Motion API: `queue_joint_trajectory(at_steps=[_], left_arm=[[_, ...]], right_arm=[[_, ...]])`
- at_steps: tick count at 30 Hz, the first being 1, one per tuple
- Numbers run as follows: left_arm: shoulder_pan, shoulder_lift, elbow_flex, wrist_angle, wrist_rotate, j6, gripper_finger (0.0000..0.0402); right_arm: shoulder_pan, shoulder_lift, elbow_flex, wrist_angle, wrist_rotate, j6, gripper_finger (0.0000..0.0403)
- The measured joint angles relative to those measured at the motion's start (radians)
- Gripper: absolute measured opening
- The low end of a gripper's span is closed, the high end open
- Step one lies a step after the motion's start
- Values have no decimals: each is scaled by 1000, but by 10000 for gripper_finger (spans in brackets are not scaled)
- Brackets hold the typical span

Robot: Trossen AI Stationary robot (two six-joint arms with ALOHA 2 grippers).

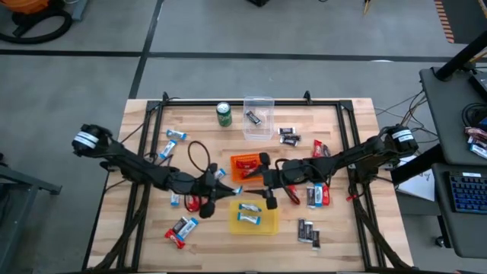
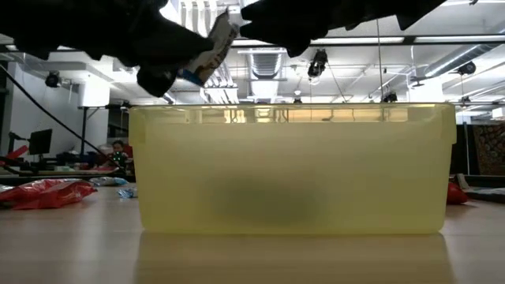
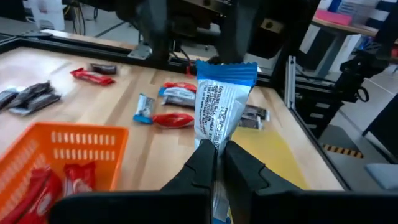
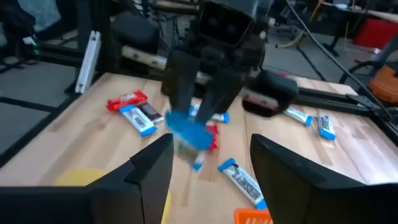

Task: Sort candy
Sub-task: Put the white candy into the yellow bin

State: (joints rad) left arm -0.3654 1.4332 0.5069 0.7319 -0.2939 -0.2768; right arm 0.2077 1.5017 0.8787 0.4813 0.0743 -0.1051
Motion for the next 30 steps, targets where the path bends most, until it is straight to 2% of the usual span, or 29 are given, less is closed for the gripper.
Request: queue_joint_trajectory(at_steps=[5, 12, 17, 23, 30], left_arm=[[1, 52, 60, -1, 0, 31, 0], [1, 55, 84, 0, -1, 31, 0], [1, 55, 87, 0, -1, 29, 0], [0, 55, 87, 0, -1, 27, 13], [1, 52, 87, -15, -5, 33, 58]], right_arm=[[4, 3, 0, 3, -75, 0, 207], [4, 15, 0, 1, -96, -2, 187], [4, 18, 0, 9, -102, -14, 136], [4, 18, 0, 11, -104, -36, 32], [4, 13, 0, -4, -106, -34, 16]])
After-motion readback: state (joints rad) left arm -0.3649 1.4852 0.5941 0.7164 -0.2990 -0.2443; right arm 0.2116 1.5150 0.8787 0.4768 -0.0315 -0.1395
